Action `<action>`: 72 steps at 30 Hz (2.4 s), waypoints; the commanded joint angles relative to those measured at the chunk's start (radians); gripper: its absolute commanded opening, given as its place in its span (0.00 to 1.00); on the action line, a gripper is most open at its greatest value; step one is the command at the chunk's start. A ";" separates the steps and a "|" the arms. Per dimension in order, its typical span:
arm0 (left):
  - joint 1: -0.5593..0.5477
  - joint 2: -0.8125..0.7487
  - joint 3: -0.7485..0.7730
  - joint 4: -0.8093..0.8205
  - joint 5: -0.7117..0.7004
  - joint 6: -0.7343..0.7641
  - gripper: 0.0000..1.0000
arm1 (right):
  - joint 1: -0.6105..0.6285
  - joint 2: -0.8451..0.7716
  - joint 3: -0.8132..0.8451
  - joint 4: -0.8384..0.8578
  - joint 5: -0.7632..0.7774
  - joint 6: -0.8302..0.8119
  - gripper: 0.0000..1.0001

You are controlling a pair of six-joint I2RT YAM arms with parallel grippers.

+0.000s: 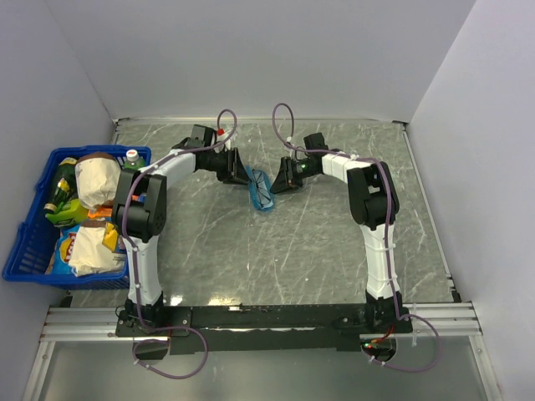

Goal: Organize the sunglasses
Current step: Close the case with sunglasses at the center of the board.

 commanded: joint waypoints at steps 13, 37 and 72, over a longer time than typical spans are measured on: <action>-0.015 -0.014 0.046 -0.013 0.005 0.013 0.35 | 0.007 0.011 0.041 0.009 -0.024 -0.021 0.28; -0.052 0.037 0.072 -0.032 -0.007 0.020 0.34 | 0.022 -0.009 0.037 0.012 -0.009 -0.024 0.28; -0.101 0.152 0.132 -0.087 -0.070 0.052 0.38 | 0.031 -0.038 0.029 0.009 0.006 -0.037 0.27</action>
